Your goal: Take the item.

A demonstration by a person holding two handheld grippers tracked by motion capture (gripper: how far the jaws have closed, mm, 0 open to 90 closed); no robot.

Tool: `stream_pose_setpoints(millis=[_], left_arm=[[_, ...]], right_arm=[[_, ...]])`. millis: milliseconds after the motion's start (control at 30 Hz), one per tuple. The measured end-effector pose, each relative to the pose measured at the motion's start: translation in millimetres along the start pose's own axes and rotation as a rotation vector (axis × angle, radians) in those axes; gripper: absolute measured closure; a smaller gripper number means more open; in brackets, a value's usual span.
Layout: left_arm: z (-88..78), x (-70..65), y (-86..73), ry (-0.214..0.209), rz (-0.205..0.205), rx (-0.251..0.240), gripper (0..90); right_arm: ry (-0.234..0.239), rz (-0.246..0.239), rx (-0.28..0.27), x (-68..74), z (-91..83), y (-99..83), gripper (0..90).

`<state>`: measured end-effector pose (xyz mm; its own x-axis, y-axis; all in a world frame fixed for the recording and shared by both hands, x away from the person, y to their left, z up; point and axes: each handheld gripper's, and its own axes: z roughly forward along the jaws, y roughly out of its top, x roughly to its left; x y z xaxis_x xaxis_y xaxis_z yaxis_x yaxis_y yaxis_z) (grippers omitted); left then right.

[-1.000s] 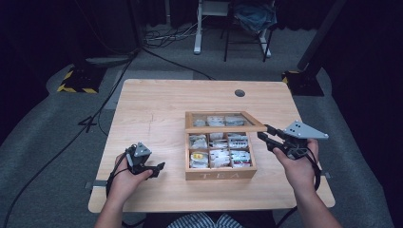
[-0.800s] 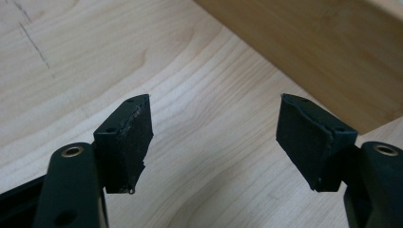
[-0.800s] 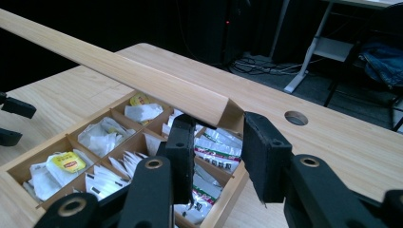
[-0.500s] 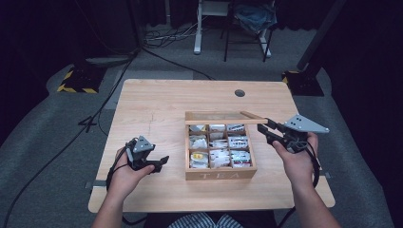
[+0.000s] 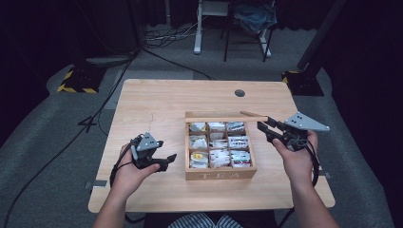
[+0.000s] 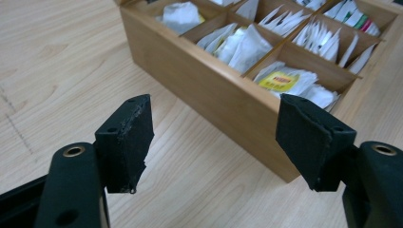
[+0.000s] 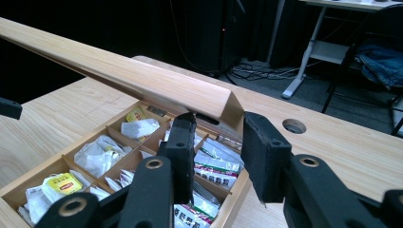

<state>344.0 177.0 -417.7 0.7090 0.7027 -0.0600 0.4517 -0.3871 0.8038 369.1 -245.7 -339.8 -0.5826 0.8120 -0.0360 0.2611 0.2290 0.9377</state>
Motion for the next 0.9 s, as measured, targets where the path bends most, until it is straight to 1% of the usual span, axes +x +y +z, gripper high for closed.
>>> stream_pose_setpoints(millis=[67,100,133,167,233,267,433,600,733,767,900], left_arm=[[1.0,-4.6,3.8,-0.016,-0.001,-0.007,29.8],[1.2,-5.8,5.4,-0.017,0.008,-0.006,30.4],[1.8,-7.6,8.6,-0.021,0.025,-0.005,31.2],[2.6,-9.6,10.2,-0.031,0.025,-0.005,32.6],[5.2,-14.0,15.5,-0.042,0.039,-0.005,34.2],[7.1,-16.0,17.5,-0.056,0.039,-0.009,34.6],[14.8,-24.3,26.6,-0.079,0.055,-0.019,34.8],[22.3,-32.3,34.4,-0.104,0.074,-0.037,37.8],[30.4,-37.7,39.9,-0.147,0.080,-0.050,40.7],[33.1,-39.3,41.7,-0.157,0.088,-0.050,41.4],[41.8,-44.2,46.5,-0.198,0.087,-0.070,44.0]], right_arm=[[0.001,0.006,-0.001,-0.3,0.2,0.1,65.2],[0.002,0.010,-0.004,-0.6,0.4,0.2,65.3],[0.002,0.012,-0.004,-0.6,0.4,0.2,65.3],[0.002,0.009,-0.007,-0.8,0.7,0.4,65.2],[0.002,0.010,-0.009,-0.8,0.9,0.4,65.1],[0.004,0.011,-0.011,-1.0,1.1,0.3,65.1],[0.003,0.016,-0.015,-1.2,1.4,0.5,65.0],[0.005,0.015,-0.016,-1.8,1.6,0.4,65.0],[0.006,0.017,-0.017,-1.9,1.5,0.3,65.0],[0.006,0.016,-0.016,-2.0,1.5,0.2,65.0],[0.007,0.018,-0.018,-2.2,1.6,0.0,65.0]])
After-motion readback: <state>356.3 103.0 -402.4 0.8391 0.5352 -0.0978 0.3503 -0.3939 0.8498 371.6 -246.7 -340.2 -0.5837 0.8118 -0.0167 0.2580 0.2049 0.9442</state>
